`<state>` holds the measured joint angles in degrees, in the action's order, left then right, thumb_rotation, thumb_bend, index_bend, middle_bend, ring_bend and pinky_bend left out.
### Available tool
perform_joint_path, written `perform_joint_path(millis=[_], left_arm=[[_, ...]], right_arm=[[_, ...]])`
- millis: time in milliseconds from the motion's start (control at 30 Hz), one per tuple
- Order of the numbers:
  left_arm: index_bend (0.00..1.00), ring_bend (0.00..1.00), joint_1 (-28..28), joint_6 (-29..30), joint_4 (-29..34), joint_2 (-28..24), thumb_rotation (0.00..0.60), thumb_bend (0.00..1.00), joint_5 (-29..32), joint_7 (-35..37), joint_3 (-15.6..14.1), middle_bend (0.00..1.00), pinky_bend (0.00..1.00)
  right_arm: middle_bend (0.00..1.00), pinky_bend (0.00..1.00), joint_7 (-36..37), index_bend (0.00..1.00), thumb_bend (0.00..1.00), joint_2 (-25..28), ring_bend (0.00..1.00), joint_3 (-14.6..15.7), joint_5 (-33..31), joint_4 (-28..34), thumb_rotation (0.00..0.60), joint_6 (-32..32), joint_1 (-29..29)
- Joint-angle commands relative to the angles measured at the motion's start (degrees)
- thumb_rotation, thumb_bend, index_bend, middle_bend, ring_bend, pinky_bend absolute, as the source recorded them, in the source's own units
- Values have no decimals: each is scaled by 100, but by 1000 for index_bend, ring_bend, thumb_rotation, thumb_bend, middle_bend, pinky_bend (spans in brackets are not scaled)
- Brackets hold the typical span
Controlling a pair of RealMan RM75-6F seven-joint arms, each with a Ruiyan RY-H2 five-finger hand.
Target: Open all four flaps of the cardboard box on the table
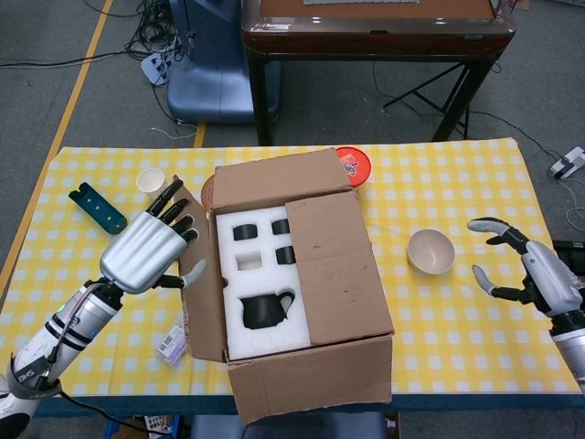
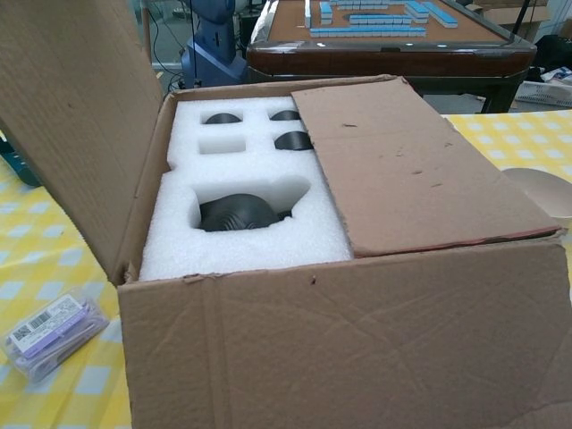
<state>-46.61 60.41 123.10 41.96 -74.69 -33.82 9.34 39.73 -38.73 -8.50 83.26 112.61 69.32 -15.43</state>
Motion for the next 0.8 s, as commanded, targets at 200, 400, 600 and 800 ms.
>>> perform_joint_path(millis=[200,400,600,800], left_arm=[[655,200,152,-94,-86,-80,37,447,8,-93,-77,437,0],[655,200,227,-175,-76,-158,37,447,274,-271,-101,437,0],[639,200,405,89,-121,-83,36,447,521,-88,-17,438,0],[585,201,685,258,-170,-9,46,446,880,540,15,437,0]], right_arm=[[188,251,-25,223,360,-1,167,-16,12,32,600,-9,-22],[188,251,-58,224,360,-32,167,-5,56,0,600,-7,-28],[188,251,-179,224,362,11,167,45,249,12,600,-97,-82],[189,251,-670,223,525,70,167,84,687,55,600,-417,-359]])
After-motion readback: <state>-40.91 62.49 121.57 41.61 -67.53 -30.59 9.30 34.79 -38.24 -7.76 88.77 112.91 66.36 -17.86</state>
